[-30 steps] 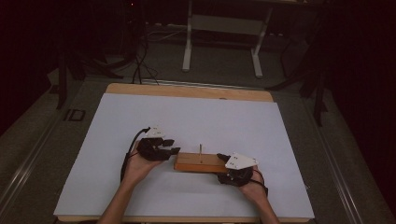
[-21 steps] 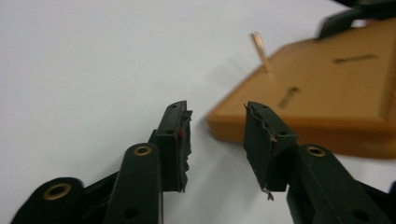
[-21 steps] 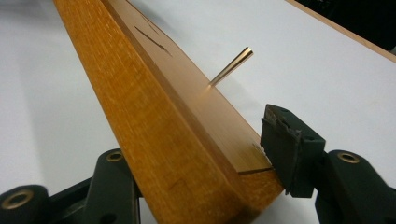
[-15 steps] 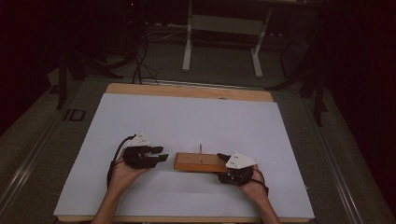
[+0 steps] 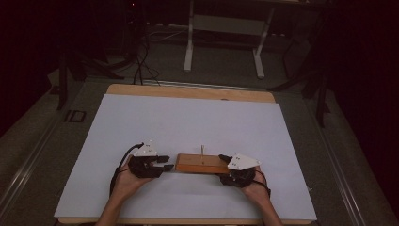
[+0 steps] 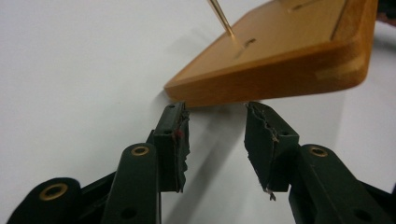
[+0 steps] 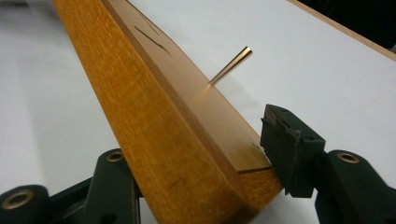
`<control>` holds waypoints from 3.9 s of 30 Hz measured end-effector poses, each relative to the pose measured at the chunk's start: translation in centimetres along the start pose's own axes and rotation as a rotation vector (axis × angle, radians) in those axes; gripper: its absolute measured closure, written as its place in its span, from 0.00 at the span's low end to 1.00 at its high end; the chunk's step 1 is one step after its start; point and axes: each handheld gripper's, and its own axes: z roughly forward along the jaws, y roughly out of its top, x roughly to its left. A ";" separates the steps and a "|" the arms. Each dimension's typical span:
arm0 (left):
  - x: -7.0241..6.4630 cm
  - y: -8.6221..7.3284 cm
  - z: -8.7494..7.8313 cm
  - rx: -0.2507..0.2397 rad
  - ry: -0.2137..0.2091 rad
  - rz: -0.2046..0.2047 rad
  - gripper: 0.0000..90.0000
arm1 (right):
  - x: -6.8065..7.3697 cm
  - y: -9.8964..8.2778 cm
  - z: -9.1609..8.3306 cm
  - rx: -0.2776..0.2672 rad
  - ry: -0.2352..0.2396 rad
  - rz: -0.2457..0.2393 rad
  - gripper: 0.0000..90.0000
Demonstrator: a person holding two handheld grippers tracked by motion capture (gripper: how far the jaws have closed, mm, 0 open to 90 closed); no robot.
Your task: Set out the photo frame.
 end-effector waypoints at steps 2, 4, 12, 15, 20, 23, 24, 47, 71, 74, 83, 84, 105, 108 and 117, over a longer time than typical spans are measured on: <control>-0.2 0.0 0.1 0.002 0.000 0.013 0.66 | 0.0 0.0 0.0 0.000 0.000 -0.001 0.49; -0.4 0.1 0.2 0.003 -0.002 0.025 0.66 | 0.0 0.0 0.0 0.001 0.001 0.002 0.49; -1.1 0.4 0.7 0.007 -0.029 0.049 0.60 | -0.1 0.1 0.0 0.002 0.006 0.007 0.49; -1.4 0.5 0.9 0.006 -0.021 0.062 0.57 | -0.2 0.1 0.0 0.002 0.007 0.008 0.49; -2.3 0.9 1.4 -0.003 0.024 0.096 0.49 | -0.3 0.1 0.0 -0.001 0.011 0.013 0.49; -2.5 1.0 1.7 0.002 0.052 0.113 0.45 | -0.3 0.1 0.0 -0.002 0.013 0.019 0.49; -2.6 1.0 1.7 -0.002 0.058 0.113 0.44 | -0.3 0.1 0.0 -0.003 0.013 0.020 0.49; -2.4 2.0 3.5 -0.074 0.125 0.120 0.43 | -0.6 0.1 -0.1 -0.013 0.029 0.037 0.50; -2.9 2.5 4.5 -0.069 0.148 0.165 0.45 | -1.3 -0.4 0.0 -0.003 0.024 0.056 0.49; -2.9 2.5 4.5 -0.066 0.151 0.166 0.46 | -1.6 -0.6 0.0 0.004 0.021 0.069 0.49; -3.2 2.8 4.6 -0.053 0.169 0.183 0.49 | -1.7 -0.5 0.0 0.006 0.015 0.068 0.49; -3.2 2.8 4.6 -0.049 0.169 0.181 0.50 | -1.7 -0.5 0.0 0.006 0.013 0.067 0.49; -3.4 3.1 4.5 -0.037 0.176 0.213 0.56 | -2.2 -0.5 0.1 -0.022 0.019 0.118 0.45; -3.4 3.1 4.5 -0.038 0.181 0.211 0.57 | -2.2 -0.5 0.2 -0.027 0.023 0.132 0.44; -3.2 3.2 4.4 -0.050 0.167 0.190 0.59 | -2.7 -0.7 0.4 -0.050 0.028 0.198 0.39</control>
